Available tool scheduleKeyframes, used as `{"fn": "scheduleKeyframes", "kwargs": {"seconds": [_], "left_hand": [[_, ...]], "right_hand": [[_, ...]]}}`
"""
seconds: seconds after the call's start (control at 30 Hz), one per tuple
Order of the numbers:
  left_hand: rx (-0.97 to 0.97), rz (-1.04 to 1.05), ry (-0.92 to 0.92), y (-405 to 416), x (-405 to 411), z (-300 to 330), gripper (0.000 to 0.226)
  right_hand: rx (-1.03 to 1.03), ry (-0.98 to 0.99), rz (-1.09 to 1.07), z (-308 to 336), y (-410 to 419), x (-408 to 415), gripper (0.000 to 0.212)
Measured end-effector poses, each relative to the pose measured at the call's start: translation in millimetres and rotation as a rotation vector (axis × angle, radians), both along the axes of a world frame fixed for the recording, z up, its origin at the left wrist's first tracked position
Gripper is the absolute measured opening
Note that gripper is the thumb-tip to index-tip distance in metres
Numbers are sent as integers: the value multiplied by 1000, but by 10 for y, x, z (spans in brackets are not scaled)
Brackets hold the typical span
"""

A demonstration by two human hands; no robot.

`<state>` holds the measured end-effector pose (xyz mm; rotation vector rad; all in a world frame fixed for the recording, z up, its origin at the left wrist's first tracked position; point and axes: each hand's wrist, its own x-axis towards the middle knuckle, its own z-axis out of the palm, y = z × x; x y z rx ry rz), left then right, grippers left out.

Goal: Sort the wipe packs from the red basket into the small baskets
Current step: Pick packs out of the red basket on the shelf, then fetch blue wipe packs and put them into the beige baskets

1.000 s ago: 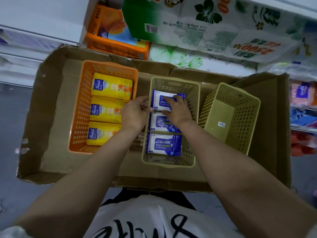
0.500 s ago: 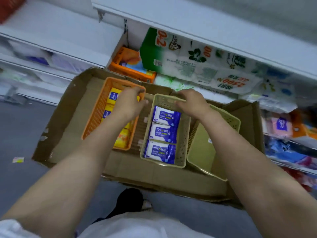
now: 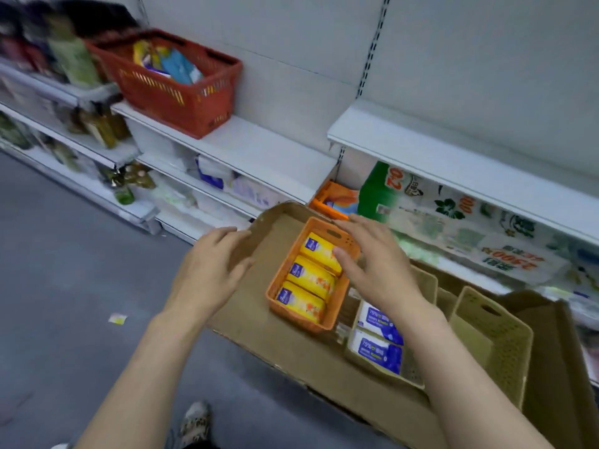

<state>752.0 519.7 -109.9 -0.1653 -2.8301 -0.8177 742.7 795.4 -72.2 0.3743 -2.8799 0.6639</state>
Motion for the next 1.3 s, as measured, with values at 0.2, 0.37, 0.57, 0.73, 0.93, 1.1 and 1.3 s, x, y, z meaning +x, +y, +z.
{"fn": "scheduleKeyframes", "kwargs": {"seconds": [0.2, 0.37, 0.57, 0.73, 0.93, 1.1, 1.3], "left_hand": [[36, 71, -30, -1305, -399, -158, 49], [-23, 88, -35, -2505, -924, 31, 49], [-6, 84, -37, -3447, -1747, 139, 47], [-10, 54, -37, -3889, -2742, 77, 47], [-77, 13, -12, -4132, -4413, 234, 47], [-97, -58, -14, -4240, -5688, 524, 46], [-42, -85, -48, -4474, -6829, 415, 46]], "right_hand": [[30, -54, 46, -171, -1334, -477, 49], [-66, -75, 51, -62, -2558, -1082, 49], [-98, -55, 62, 2, -3575, -1902, 48], [-98, -44, 42, -100, -4042, -2849, 46], [-174, 24, 2, -59, -4341, -4358, 45], [-172, 12, -42, 214, -4497, -5524, 46], [-138, -77, -108, 86, -4726, -6600, 44]]}}
